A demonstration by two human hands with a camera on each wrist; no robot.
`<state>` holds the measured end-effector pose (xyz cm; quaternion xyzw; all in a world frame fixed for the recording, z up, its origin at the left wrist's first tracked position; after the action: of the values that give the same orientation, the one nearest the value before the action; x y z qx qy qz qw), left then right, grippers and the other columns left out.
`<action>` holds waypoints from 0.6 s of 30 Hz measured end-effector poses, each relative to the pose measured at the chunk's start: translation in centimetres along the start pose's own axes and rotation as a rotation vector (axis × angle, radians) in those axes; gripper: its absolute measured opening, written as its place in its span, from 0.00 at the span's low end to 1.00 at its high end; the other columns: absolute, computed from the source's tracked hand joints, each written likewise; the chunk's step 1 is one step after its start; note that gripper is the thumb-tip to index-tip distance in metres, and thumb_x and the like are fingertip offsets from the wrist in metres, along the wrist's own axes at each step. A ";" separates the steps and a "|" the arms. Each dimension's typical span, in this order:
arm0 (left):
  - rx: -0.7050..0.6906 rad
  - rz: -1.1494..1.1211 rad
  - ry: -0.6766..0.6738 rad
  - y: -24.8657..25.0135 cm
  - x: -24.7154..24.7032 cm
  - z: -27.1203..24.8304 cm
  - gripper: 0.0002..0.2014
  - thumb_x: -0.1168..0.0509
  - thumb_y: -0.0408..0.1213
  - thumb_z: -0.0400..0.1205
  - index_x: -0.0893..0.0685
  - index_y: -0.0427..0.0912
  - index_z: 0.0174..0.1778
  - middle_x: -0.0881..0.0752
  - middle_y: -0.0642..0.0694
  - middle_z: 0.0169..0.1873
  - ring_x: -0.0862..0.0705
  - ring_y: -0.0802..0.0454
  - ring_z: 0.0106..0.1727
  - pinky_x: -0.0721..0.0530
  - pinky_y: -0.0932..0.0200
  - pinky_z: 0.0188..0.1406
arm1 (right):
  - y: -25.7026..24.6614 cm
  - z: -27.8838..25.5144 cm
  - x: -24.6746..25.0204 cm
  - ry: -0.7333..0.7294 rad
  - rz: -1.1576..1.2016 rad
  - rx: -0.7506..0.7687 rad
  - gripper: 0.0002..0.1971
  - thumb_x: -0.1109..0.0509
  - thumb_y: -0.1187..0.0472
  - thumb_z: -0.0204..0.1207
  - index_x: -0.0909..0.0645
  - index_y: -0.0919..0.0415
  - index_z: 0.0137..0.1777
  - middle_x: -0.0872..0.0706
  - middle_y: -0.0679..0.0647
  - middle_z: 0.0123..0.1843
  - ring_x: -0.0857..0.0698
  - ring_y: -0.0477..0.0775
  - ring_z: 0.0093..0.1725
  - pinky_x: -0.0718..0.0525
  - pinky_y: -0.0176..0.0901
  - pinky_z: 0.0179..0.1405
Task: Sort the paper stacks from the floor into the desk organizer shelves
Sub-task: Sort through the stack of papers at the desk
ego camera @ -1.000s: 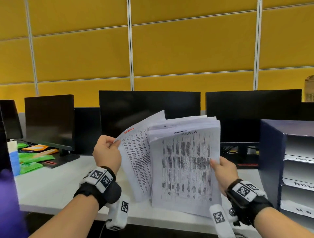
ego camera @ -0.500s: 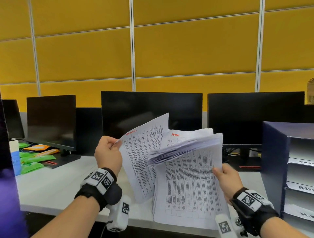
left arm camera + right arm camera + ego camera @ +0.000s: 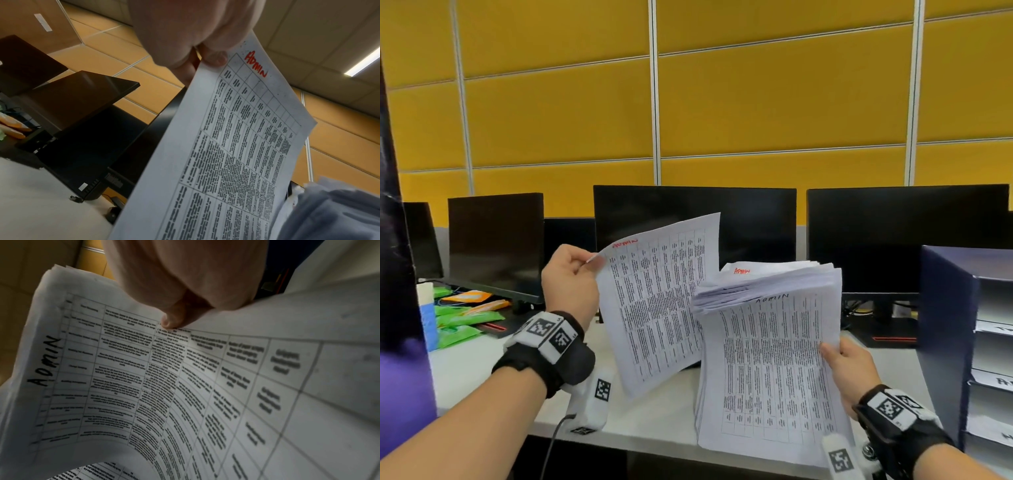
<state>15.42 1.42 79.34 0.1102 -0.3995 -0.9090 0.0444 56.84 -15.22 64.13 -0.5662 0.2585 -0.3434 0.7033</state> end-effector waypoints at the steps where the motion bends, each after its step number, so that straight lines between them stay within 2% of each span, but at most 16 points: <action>1: -0.001 0.002 -0.009 0.0 0.0 0.1 0.12 0.33 0.29 0.83 0.23 0.46 0.36 0.15 0.46 0.31 0.16 0.53 0.32 0.20 0.58 0.29 | 0.0 0.0 0.0 -0.001 0.003 0.002 0.08 0.37 0.65 0.82 0.16 0.61 0.54 0.11 0.61 0.51 0.12 0.63 0.52 0.18 0.68 0.60; 8: -0.028 -0.022 0.033 0.6 0.9 1.4 0.13 0.33 0.30 0.82 0.23 0.49 0.34 0.14 0.43 0.32 0.14 0.49 0.34 0.15 0.52 0.34 | 0.2 -0.3 0.2 0.007 0.032 -0.034 0.10 0.39 0.66 0.83 0.16 0.61 0.56 0.11 0.63 0.52 0.13 0.65 0.53 0.19 0.68 0.61; 11: -0.031 -0.014 0.004 0.6 0.5 1.3 0.13 0.32 0.29 0.82 0.23 0.49 0.35 0.14 0.43 0.32 0.14 0.49 0.34 0.16 0.53 0.33 | 0.1 -0.4 0.2 0.008 0.033 -0.039 0.09 0.39 0.66 0.83 0.17 0.58 0.53 0.11 0.62 0.52 0.13 0.64 0.53 0.18 0.67 0.61; 13: -0.031 -0.016 -0.007 0.5 0.3 1.2 0.13 0.32 0.30 0.81 0.23 0.49 0.35 0.13 0.44 0.33 0.13 0.50 0.34 0.17 0.54 0.32 | -0.1 -0.6 0.1 0.001 0.034 -0.036 0.10 0.40 0.66 0.84 0.17 0.60 0.55 0.12 0.63 0.52 0.13 0.65 0.53 0.18 0.67 0.60; 16: -0.035 0.005 0.017 0.4 0.8 1.5 0.12 0.32 0.29 0.81 0.22 0.49 0.35 0.13 0.44 0.33 0.13 0.49 0.35 0.16 0.53 0.33 | -0.1 -0.7 0.1 -0.003 0.032 -0.028 0.11 0.40 0.66 0.84 0.18 0.64 0.59 0.12 0.63 0.53 0.14 0.65 0.54 0.19 0.67 0.61; 18: -0.043 0.016 0.037 0.6 1.4 2.0 0.12 0.32 0.29 0.82 0.22 0.50 0.35 0.14 0.45 0.33 0.13 0.50 0.35 0.15 0.53 0.33 | 0.0 -0.7 0.2 0.001 0.034 -0.029 0.10 0.40 0.66 0.84 0.18 0.63 0.57 0.12 0.64 0.53 0.14 0.65 0.54 0.19 0.68 0.61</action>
<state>13.53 2.27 80.85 0.1230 -0.3796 -0.9149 0.0615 56.44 -15.75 63.95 -0.5718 0.2732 -0.3278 0.7007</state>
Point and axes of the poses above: each hand's wrist, its own z-axis towards the middle knuckle, its own x-axis out of the back of the hand, y = z × x, the point moved 7 cm from there along z, towards the middle knuckle
